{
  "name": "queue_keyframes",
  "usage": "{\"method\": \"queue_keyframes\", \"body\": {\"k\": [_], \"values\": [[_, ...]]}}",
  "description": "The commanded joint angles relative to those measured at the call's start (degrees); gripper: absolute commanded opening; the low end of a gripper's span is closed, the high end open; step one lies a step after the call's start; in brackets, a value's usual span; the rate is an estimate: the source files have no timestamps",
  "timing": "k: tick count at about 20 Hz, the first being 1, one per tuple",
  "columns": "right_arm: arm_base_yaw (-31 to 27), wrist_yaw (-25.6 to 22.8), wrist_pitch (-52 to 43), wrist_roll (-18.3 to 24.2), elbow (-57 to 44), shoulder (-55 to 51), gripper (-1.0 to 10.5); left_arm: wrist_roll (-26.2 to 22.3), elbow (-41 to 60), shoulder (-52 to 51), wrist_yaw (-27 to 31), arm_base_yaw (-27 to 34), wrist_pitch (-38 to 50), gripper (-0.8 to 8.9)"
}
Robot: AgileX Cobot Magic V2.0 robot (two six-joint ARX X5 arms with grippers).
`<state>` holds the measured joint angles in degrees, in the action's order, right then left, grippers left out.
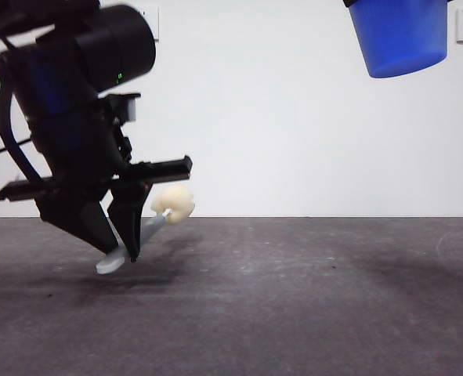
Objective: Pick up the cup brush,pick up the cup,insert the brush into the cup,clean the cup,put the cup brush back,put the cup back to the fixed position on the table
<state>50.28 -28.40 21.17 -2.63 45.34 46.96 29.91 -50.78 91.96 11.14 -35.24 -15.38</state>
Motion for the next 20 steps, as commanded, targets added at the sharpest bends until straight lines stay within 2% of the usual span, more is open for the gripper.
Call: {"method": "queue_keyframes", "body": {"k": [1,9,10,12,13,16,20], "values": [[0.0,1.2,-0.5,-1.0,0.2,0.0,-0.2,0.6,0.6,1.8,-0.8,0.5,1.9,-0.09],[0.0,1.5,-0.4,-2.7,0.2,0.0,-0.2,0.5,0.6,6.1,-1.7,0.5,2.4,0.10],[0.0,1.5,-0.4,-2.9,0.2,0.0,-0.2,0.5,0.6,6.1,-2.5,0.5,2.6,0.63],[0.0,1.5,-0.4,-2.9,0.2,0.4,-0.2,0.5,0.6,6.1,-3.6,0.5,2.2,2.95],[0.0,1.5,-0.3,-2.9,0.2,0.8,-0.2,0.5,0.6,6.1,-4.2,0.5,1.9,3.63],[-1.4,2.0,-3.5,-2.9,-0.6,3.1,-0.2,0.4,0.2,5.8,-6.0,0.5,0.6,3.78],[-6.6,9.5,-14.8,-2.9,-5.1,6.8,-0.2,-0.2,-0.2,3.0,-7.0,0.5,-0.7,3.78]]}}
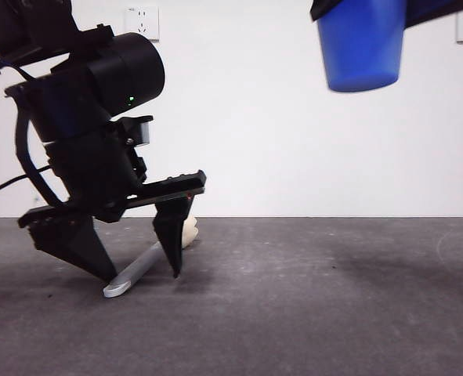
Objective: Pick up the cup brush,pick up the cup,insert the brush into the cup,clean the cup,put the cup brush back,put the cup back to the fixed position on the table
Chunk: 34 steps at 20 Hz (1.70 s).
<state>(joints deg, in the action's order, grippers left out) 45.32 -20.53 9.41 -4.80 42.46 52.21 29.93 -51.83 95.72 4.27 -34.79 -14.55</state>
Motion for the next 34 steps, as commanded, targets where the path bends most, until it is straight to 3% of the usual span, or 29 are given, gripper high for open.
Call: {"method": "queue_keyframes", "body": {"k": [1,6,10,17,25,27,30,34], "values": [[-3.1,3.0,-5.2,-0.7,-3.3,2.8,-0.2,-0.6,0.9,-1.8,-0.2,0.0,-1.9,3.78],[-11.4,13.0,-21.3,-0.4,-9.4,13.0,-0.2,-2.9,0.9,-11.4,-3.7,-0.5,-5.7,3.78],[-16.3,18.4,-32.7,1.6,-9.7,25.1,-0.2,-4.7,0.9,-21.8,-4.9,-1.6,-9.8,3.78],[-20.3,22.1,-48.5,3.5,-9.7,41.1,-0.2,-6.2,0.9,-37.3,-4.9,-2.1,-16.5,3.78],[-20.6,22.1,-54.3,6.4,-9.7,48.5,-0.1,-6.2,0.9,-41.0,-4.8,-2.1,-19.1,3.78],[-20.6,22.1,-54.1,6.9,-9.7,48.5,1.1,-6.2,0.9,-41.0,-4.7,-2.1,-19.2,3.78],[-20.6,21.9,-53.2,6.6,-9.7,48.4,3.9,-7.4,0.9,-41.0,-4.7,-2.1,-19.7,3.78],[-20.6,21.8,-50.8,6.7,-9.7,48.0,5.2,-7.5,0.9,-41.0,-4.6,-2.1,-20.1,3.78]]}}
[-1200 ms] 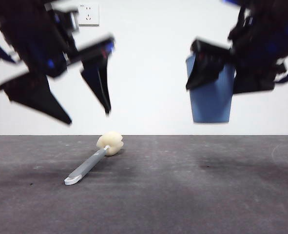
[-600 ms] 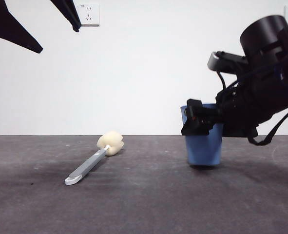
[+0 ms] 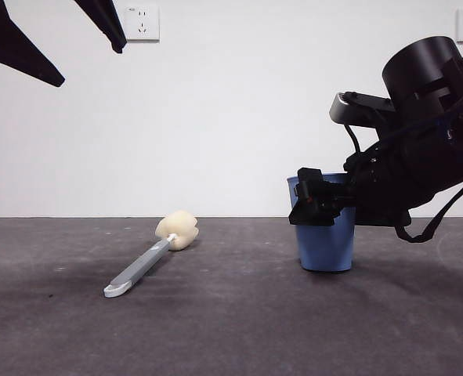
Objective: Pick up the cup brush,pick up the cup,insert the brush into the cup,clean the cup,put the cup brush back,put the cup back to the fixed position on the table
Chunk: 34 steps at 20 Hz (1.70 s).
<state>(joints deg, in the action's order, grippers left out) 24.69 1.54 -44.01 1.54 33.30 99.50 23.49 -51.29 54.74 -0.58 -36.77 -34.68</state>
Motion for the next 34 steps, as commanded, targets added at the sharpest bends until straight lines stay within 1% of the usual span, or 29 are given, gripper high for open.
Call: {"method": "queue_keyframes", "body": {"k": [1,3,5,9,11,12,13,16,19,21,22,23,24,25,26,27,28,34], "values": [[0.1,-0.3,2.7,0.4,-0.5,0.3,5.2,-1.1,0.3,0.0,0.2,-0.1,-0.1,3.77],[0.1,-0.4,2.9,0.3,-0.5,-0.8,5.5,-1.3,0.3,0.0,0.2,-0.1,-0.4,3.78],[0.1,-0.4,3.6,0.3,-0.5,-2.1,5.5,-1.3,0.3,0.0,0.2,-0.1,-1.0,3.78],[0.1,-0.4,9.4,0.5,-0.5,-7.0,5.5,-1.3,0.3,0.0,0.2,-0.1,-1.0,3.77],[0.1,-0.3,14.2,0.4,-0.5,-11.1,5.5,-1.3,0.3,0.0,0.3,-0.1,-1.0,3.77],[0.2,-0.3,17.9,0.3,-0.5,-13.9,5.5,-1.4,0.3,0.0,0.3,-0.1,-1.0,3.77],[0.2,-0.4,22.1,-1.0,-0.5,-16.8,5.5,-2.0,0.3,0.0,0.2,-0.1,-1.0,3.77],[0.9,0.2,38.2,-6.4,-0.5,-27.7,5.4,-4.9,0.3,0.0,0.1,-0.1,-2.3,3.77],[2.6,3.6,53.3,-9.3,-0.5,-39.6,5.4,-9.1,0.3,0.0,0.0,-0.1,-4.3,3.73],[4.0,6.9,61.0,-10.3,-0.4,-46.9,5.3,-10.8,0.3,0.0,0.0,-0.1,-5.8,3.72],[4.5,7.6,64.3,-11.3,-0.4,-50.1,5.3,-11.7,0.3,0.0,-0.3,-0.1,-6.3,3.70],[5.1,7.6,67.1,-12.5,-0.4,-53.0,5.3,-12.5,0.3,0.0,-1.5,-0.1,-6.7,3.17],[5.5,7.8,69.6,-13.0,-0.4,-55.6,4.7,-13.1,0.3,0.0,-2.9,-0.1,-7.0,2.14],[5.8,8.1,71.6,-14.3,-0.4,-57.9,3.4,-13.1,0.3,0.0,-3.7,-0.1,-7.0,1.02],[5.9,9.6,73.1,-15.3,-0.3,-59.7,1.5,-13.2,0.3,0.0,-4.2,-0.1,-7.0,0.01],[5.9,12.1,74.1,-15.2,-0.3,-61.1,-0.4,-13.2,0.3,0.0,-4.2,-0.1,-6.9,-0.08],[5.9,13.5,74.6,-15.2,-0.3,-62.2,0.0,-13.2,0.3,0.0,-4.2,-0.1,-7.0,-0.09],[5.9,13.4,75.4,-15.6,-0.3,-63.5,0.0,-13.2,0.3,0.0,-4.0,-0.1,-7.2,-0.05]]}}
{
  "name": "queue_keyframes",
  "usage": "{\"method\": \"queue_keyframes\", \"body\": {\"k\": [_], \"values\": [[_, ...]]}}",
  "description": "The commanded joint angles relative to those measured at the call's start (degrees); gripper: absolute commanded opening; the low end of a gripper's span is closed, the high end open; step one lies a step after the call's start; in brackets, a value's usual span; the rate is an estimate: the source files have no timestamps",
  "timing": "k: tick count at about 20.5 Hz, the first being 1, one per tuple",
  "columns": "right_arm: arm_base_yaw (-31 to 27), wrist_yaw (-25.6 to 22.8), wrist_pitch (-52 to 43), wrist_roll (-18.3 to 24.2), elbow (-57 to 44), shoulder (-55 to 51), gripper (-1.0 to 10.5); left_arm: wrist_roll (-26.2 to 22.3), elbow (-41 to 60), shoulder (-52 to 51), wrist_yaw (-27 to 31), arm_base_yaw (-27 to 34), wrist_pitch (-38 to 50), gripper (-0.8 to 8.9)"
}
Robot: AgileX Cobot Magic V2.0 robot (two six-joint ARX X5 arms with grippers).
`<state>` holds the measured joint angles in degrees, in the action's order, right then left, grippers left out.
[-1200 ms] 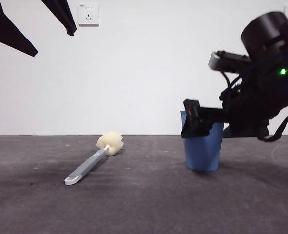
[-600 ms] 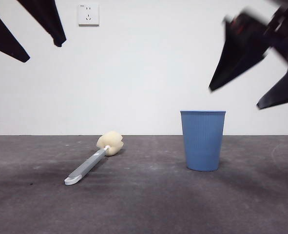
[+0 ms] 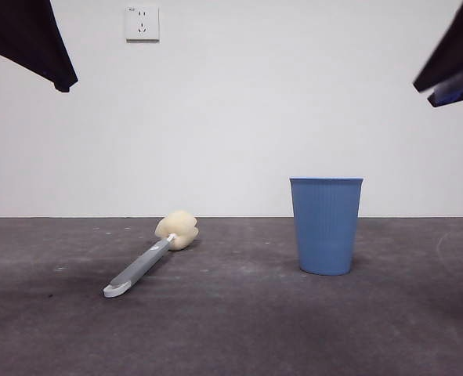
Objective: Pick up the cup brush,pick up the cup,insert the brush into the cup,clean the cup,put the cup brush back,put the cup back to the fixed position on the table
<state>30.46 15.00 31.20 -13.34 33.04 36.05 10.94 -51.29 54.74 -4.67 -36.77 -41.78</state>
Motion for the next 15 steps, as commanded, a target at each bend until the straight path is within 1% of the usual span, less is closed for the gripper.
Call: {"method": "queue_keyframes", "body": {"k": [1,11,12,14,15], "values": [[0.1,-0.2,0.3,-0.7,-0.1,-0.1,0.0,-0.7,0.3,0.0,0.0,-0.1,-0.2,-0.03],[0.1,-0.3,0.4,-0.7,-0.1,-0.1,0.0,-0.7,0.3,-0.2,0.0,-0.1,0.3,-0.03],[0.0,-0.3,0.4,-0.7,-0.1,-0.1,0.0,-0.9,0.3,-1.4,0.7,0.3,0.6,-0.03],[0.0,-0.3,0.4,-0.7,-0.1,-0.1,0.0,-6.5,0.3,-3.9,3.4,2.6,2.4,-0.03],[0.0,-0.3,0.4,-0.7,-0.1,-0.1,0.0,-9.8,0.4,-5.7,3.5,4.7,4.9,-0.03]]}}
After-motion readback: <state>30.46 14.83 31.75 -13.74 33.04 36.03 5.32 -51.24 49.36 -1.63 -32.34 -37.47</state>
